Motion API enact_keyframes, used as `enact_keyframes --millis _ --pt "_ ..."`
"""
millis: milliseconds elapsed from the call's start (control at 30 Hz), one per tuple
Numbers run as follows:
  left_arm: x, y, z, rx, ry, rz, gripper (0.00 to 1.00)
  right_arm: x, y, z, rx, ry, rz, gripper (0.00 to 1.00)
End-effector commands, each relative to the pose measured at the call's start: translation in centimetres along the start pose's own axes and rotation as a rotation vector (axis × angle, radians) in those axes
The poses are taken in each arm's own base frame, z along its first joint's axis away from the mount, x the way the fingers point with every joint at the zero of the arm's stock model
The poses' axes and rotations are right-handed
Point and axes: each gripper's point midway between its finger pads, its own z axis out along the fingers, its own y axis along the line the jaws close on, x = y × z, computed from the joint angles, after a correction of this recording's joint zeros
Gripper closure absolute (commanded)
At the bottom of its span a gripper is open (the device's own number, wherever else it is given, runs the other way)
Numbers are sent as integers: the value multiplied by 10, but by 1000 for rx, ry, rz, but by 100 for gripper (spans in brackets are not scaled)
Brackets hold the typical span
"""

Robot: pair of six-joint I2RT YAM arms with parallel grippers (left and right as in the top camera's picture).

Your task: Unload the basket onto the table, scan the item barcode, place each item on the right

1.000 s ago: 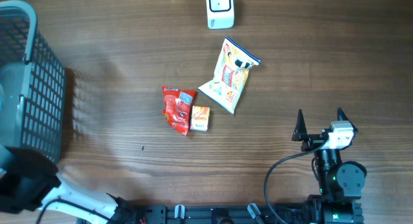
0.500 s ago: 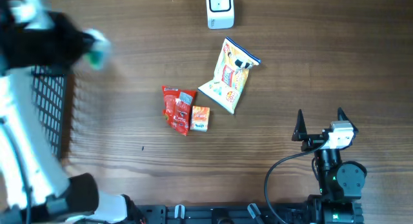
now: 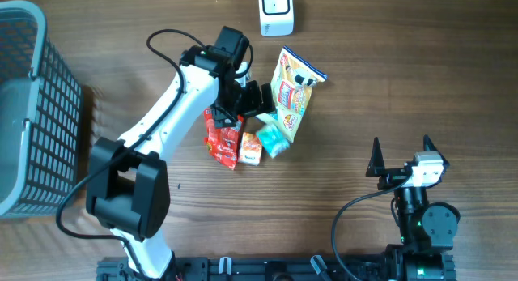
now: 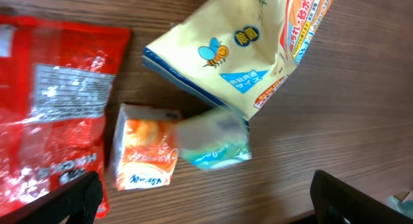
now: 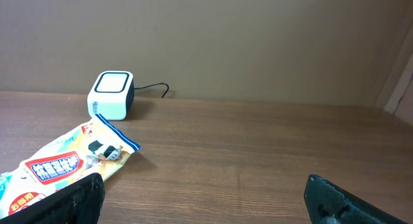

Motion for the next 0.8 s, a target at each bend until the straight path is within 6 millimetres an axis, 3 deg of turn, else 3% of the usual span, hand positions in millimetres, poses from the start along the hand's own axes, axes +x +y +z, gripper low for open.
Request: enact_keyframes --millis 0,67,133,200,267,367,500,633,767 --pt "-17 -3 -70 43 -113 -42 0 -2 0 0 4 -8 -5 0" --pt "-14 3 -126 68 -182 -82 0 -2 0 0 4 -8 -5 1" --pt "2 15 -174 92 -259 -115 0 -2 0 0 4 -8 -6 0" --pt "33 24 -214 108 -331 -85 0 -2 0 0 4 -8 -6 0" --pt "66 27 -238 117 -374 -69 0 -2 0 0 4 -8 -6 0" --pt "116 42 -258 80 -409 -73 0 -2 0 0 4 -8 -5 0" --pt "170 58 -261 76 -452 -59 0 -2 0 0 4 -8 -6 0" --pt "204 68 -266 111 -527 -28 0 -2 0 0 4 -8 -6 0" --pt "218 70 -273 137 -579 -8 0 -2 0 0 4 -8 -5 0"
